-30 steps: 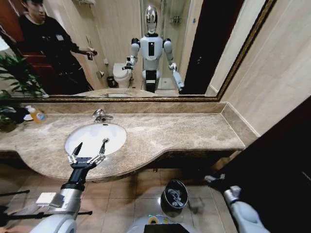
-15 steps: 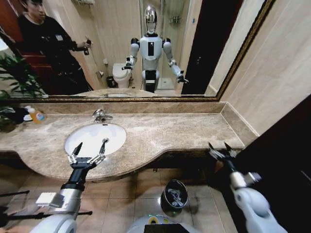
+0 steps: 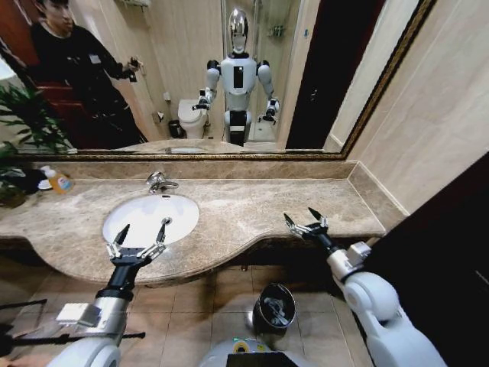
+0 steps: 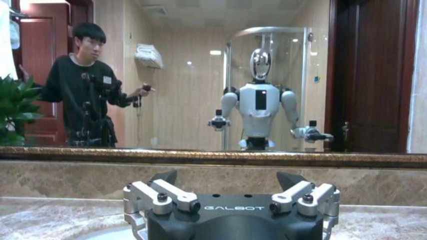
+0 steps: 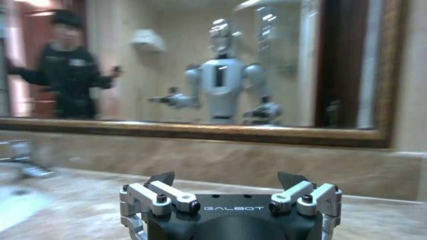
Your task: Pick up the trash from the sink and place it in the trash bin.
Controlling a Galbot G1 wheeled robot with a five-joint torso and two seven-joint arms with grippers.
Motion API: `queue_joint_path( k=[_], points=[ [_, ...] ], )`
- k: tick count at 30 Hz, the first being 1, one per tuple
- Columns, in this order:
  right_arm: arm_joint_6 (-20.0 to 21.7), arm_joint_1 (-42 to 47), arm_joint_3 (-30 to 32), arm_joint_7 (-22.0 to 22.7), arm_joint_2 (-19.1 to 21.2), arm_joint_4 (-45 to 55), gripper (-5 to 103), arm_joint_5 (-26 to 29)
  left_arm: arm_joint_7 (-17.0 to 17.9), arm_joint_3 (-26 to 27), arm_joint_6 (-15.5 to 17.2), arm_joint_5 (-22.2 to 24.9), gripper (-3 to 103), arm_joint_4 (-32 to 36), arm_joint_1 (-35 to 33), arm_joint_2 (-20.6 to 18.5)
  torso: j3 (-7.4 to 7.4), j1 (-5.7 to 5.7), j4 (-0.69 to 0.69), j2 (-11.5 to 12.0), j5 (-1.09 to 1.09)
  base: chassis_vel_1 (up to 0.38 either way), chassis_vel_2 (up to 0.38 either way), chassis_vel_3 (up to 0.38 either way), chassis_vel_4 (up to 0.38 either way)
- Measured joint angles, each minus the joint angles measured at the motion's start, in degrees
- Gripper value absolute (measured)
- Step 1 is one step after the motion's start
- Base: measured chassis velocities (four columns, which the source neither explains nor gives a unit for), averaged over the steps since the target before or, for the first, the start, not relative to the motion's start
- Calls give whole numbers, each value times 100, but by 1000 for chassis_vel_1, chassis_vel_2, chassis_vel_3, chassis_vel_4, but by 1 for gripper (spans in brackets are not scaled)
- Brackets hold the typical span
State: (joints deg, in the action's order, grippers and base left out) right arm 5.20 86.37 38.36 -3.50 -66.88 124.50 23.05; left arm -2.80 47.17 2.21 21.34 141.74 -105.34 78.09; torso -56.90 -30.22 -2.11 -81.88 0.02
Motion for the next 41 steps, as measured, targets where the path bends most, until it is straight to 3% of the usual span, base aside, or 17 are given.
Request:
queue_joint_path(
  k=[2,4,10,41],
  points=[
    [-143,194,10,700,-332,28,100,-394,0,0,0,0,100,0,0,0,0,0,0,0,-1,0,0,0,0],
    [-172,316,22,771,-482,82,100,-478,0,0,0,0,100,0,0,0,0,0,0,0,-2,0,0,0,0],
    [-441,541,180,768,-558,14,100,-507,0,0,0,0,100,0,0,0,0,0,0,0,-2,0,0,0,0],
    [-442,523,191,747,-524,-48,100,-505,0,0,0,0,100,0,0,0,0,0,0,0,-2,0,0,0,0]
  ],
)
